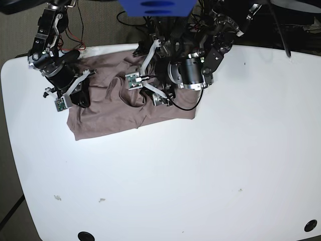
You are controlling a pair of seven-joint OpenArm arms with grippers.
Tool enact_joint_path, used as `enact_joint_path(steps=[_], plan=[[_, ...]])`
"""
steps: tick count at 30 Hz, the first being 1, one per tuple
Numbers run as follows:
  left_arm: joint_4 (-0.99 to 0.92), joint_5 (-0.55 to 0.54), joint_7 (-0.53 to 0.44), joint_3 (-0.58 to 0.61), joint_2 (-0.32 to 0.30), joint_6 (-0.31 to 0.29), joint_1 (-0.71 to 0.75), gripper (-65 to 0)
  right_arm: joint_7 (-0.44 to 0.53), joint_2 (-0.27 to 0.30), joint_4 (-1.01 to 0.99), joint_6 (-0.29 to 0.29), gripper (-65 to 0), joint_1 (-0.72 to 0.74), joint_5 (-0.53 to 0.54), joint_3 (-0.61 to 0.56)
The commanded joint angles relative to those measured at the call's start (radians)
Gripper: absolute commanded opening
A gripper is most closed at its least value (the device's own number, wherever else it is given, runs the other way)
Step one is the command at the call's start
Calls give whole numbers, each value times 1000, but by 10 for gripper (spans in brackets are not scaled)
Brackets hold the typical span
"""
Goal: Fold the T-shirt properly
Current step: 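Lift the left gripper away from the fold and move it outward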
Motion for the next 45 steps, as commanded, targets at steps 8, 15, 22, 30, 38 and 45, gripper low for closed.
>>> enact_joint_path(steps=[8,15,22,30,38,45], plan=[[56,-109,19,1,34,1,-79,-86,-94,4,-10,7,-650,-15,-61,-3],[56,-114,22,1,39,1,-85,-86,-94,6,-12,7,-648,-15,-61,-3],[58,-112,16,-81,31,1,-85,-86,-94,6,-13,7,-648,-15,-61,-3],[59,-120,15,-234,-73,1,-94,-86,-94,6,-13,7,-648,-15,-61,-3],[59,-120,15,-289,-141,1,-92,-86,-94,6,-13,7,-648,-15,-61,-3],[58,-112,13,-289,-173,1,-91,-86,-94,6,-15,7,-648,-14,-61,-4]])
